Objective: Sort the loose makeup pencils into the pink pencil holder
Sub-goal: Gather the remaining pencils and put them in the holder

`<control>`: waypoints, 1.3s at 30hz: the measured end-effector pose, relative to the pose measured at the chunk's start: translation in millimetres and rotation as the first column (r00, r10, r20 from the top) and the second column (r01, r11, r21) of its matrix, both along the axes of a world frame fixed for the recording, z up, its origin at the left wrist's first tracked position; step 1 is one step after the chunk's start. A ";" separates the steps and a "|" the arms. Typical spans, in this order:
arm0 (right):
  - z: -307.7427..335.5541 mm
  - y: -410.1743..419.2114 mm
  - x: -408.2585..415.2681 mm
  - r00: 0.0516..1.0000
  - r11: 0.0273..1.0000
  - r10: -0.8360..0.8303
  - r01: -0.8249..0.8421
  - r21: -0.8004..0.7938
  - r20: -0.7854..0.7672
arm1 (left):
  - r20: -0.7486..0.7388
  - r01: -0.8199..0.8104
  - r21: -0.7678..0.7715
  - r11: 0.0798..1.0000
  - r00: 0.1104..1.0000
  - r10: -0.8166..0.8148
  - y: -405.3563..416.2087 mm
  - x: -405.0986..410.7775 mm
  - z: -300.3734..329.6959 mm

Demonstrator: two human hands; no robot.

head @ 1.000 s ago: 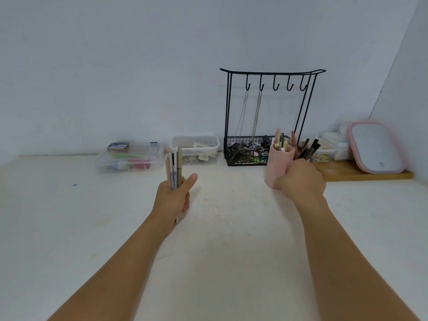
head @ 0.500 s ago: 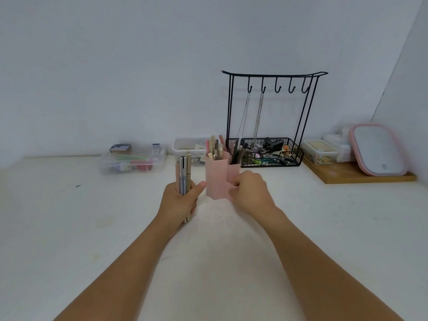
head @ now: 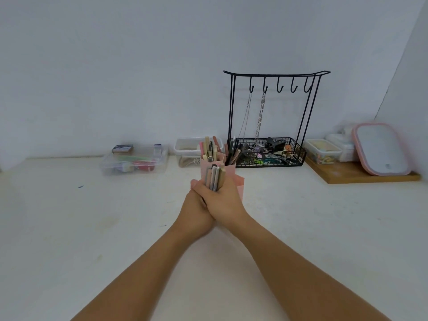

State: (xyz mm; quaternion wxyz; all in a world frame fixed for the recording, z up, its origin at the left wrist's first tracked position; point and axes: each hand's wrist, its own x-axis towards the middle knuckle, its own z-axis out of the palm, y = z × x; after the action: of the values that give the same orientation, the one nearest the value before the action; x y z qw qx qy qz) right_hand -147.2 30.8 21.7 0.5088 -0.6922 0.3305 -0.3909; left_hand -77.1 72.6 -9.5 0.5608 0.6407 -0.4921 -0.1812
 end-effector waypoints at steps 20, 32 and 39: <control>34.9 -59.3 -52.5 0.897 0.983 -0.183 0.170 0.068 0.402 | -0.189 -0.182 -0.245 0.952 0.972 0.137 -4.5 27.7 1.7; 18.5 -80.1 -64.7 0.879 0.947 -0.315 0.314 0.063 0.359 | 0.077 0.030 0.043 0.999 0.996 -0.033 -20.2 43.1 -21.4; 29.0 -75.4 -22.8 0.900 0.963 -0.268 0.237 0.129 0.344 | 0.059 0.045 0.031 0.998 0.997 -0.047 -19.7 43.5 -22.5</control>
State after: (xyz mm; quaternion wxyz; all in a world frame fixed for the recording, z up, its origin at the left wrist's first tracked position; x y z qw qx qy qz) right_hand -170.0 -44.5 50.7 0.5341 -0.5385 0.3355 -0.5587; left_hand -33.6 52.9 -32.0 0.5321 0.6426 -0.5204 -0.1822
